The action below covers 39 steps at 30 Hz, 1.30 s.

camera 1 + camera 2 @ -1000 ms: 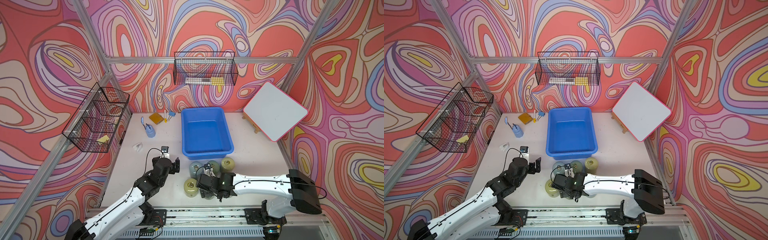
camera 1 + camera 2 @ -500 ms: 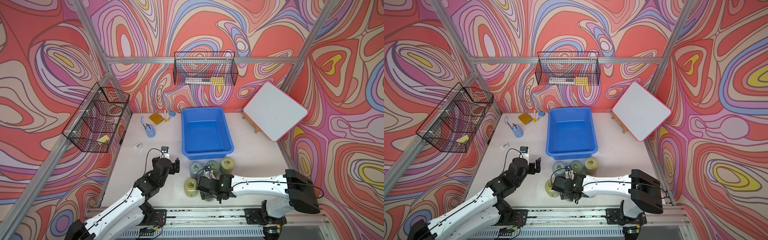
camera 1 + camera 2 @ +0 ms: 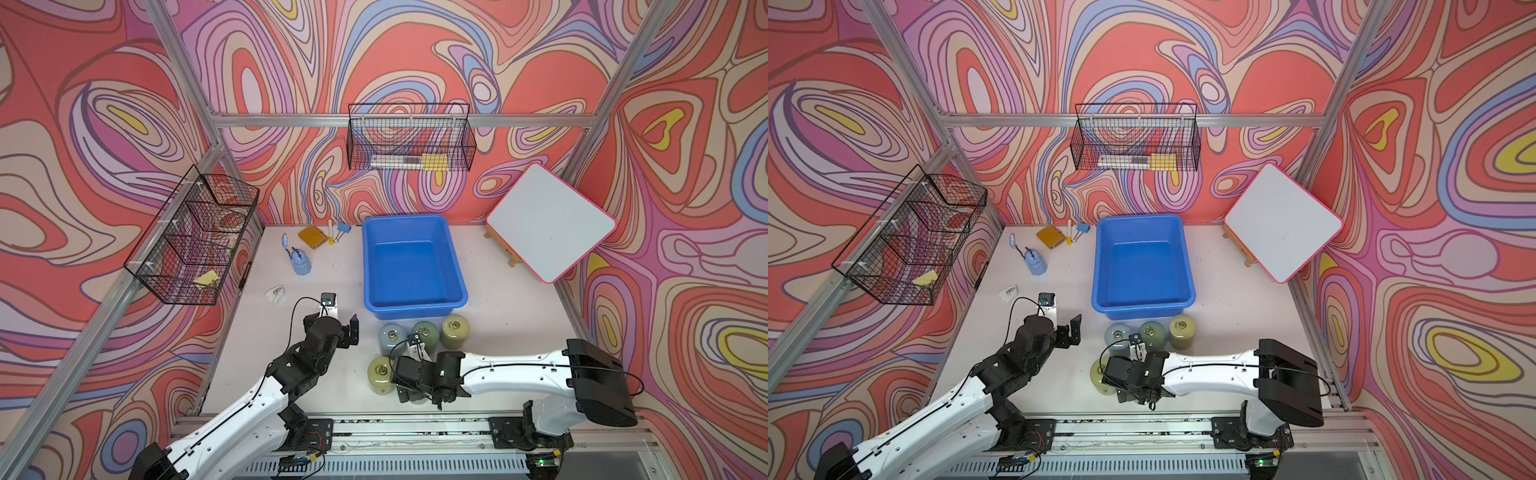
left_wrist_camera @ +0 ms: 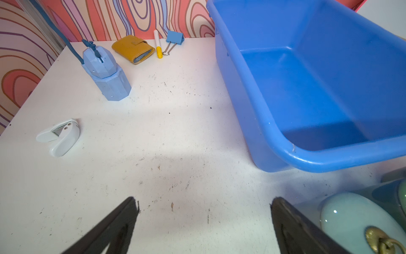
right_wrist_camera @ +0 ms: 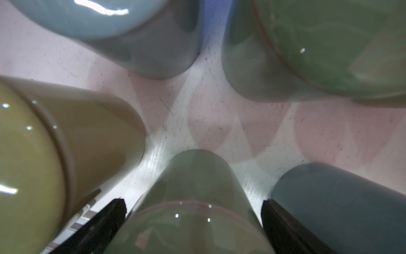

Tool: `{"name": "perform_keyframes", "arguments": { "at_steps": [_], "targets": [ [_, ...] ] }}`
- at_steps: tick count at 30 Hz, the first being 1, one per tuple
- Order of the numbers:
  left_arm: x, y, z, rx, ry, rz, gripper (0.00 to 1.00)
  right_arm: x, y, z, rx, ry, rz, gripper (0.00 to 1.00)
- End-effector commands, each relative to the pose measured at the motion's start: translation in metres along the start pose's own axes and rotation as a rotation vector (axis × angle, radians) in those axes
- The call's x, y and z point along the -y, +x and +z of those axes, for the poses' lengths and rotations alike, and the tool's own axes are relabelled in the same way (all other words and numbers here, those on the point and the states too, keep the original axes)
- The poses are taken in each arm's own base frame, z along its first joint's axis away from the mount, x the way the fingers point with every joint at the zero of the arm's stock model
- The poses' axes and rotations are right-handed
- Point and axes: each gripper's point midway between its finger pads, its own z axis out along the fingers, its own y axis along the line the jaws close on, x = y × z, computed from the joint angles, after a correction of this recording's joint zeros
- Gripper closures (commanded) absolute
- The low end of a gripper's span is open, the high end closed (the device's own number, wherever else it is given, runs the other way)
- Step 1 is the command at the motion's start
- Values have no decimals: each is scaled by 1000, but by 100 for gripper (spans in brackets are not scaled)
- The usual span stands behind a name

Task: Take the tea canister out of the basket
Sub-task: Place the tea canister at the center of the board, then reset both arms

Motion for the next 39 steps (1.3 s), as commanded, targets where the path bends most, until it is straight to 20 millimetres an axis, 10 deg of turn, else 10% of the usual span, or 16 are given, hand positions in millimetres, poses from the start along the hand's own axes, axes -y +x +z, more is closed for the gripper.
{"name": "perform_keyframes", "arguments": {
  "at_steps": [1,15,25,39],
  "targets": [
    [-1,1,-2,14,11,-3,1,-2,-9,-17,40,-7,8,2],
    [11,-3,-12,76,116,22,1,3,-41,-85,177,-85,5,2],
    [20,-10,-32,184,225,76,1,63,-92,-150,447,68,5,2],
    [-5,-64,-35,227,14,105,1,189,-200,-101,499,121,196,2]
  ]
}}
